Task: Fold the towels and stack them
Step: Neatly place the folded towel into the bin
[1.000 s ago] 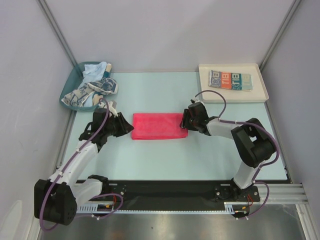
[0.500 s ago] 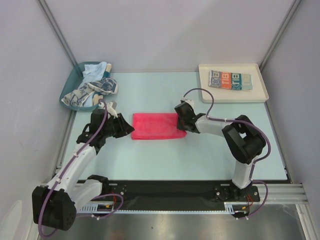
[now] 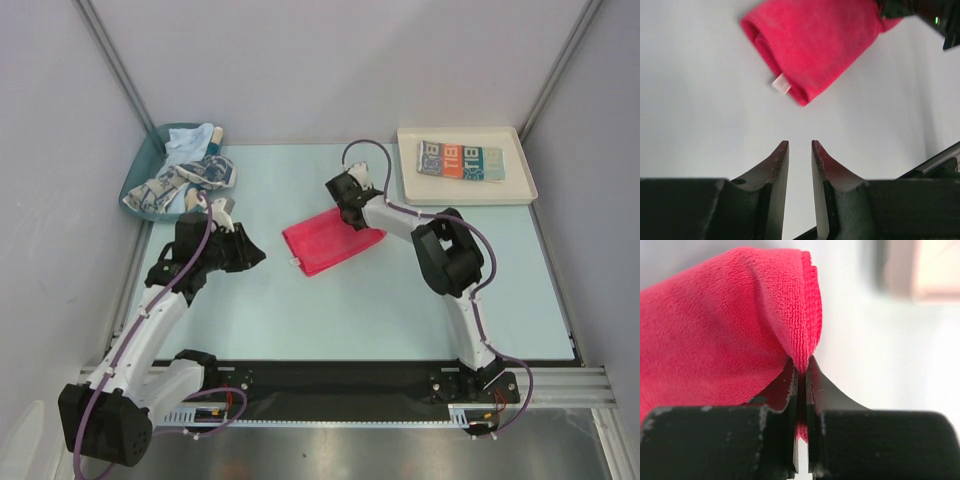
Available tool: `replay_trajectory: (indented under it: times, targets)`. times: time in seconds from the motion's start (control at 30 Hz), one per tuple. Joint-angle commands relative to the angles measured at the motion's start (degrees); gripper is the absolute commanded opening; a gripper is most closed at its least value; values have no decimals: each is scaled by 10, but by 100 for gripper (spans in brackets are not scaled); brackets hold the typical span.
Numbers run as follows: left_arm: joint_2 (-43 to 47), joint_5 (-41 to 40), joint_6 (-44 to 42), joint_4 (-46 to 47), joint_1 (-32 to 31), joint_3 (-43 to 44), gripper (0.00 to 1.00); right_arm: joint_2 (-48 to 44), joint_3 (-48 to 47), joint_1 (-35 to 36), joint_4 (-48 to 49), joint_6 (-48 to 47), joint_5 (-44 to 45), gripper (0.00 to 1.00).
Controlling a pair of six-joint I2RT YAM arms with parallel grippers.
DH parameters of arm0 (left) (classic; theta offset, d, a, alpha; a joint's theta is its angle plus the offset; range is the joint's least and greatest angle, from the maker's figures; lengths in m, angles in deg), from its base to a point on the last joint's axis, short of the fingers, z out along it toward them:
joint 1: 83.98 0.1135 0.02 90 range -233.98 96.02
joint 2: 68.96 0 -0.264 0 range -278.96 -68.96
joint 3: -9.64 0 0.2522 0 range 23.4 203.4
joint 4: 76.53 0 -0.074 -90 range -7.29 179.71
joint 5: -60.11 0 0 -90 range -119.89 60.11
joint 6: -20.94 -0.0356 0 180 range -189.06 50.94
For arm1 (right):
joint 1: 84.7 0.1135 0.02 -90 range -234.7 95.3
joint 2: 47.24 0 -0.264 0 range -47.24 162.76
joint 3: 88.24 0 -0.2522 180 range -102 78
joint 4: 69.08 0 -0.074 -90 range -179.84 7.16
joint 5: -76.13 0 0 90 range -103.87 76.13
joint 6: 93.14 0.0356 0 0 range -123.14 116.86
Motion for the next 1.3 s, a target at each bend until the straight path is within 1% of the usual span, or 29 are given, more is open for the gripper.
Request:
replay_trajectory:
  times: [0.0, 0.13, 0.17, 0.23, 0.4, 0.57, 0.63, 0.73, 0.97, 1.27]
  targets:
    - [13, 3, -36, -18, -4, 29, 30, 39, -87, -40, -16, -103, 113, 0]
    - [8, 0, -51, -23, -4, 29, 29, 99, -164, -70, 15, -172, 124, 0]
    - [4, -1, -56, -23, -4, 29, 29, 108, -202, -76, 15, -193, 126, 0]
    - [1, 0, -58, -25, -4, 27, 29, 137, -237, -91, 15, -218, 136, 0]
    - [-2, -3, -60, -20, -4, 23, 29, 179, -352, -128, 20, -283, 141, 0]
    - [-19, 0, -65, -22, -4, 35, 28, 215, -433, -157, 47, -341, 142, 0]
    - [-24, -2, -65, -18, -4, 36, 28, 221, -441, -167, 86, -381, 146, 0]
    - [-29, -4, -70, -18, -4, 36, 27, 224, -454, -181, 110, -409, 143, 0]
    - [-24, -13, -78, -18, -4, 22, 27, 206, -459, -222, 138, -435, 115, 0]
    - [-38, -3, -79, -15, -4, 23, 27, 194, -458, -278, 159, -443, 81, 0]
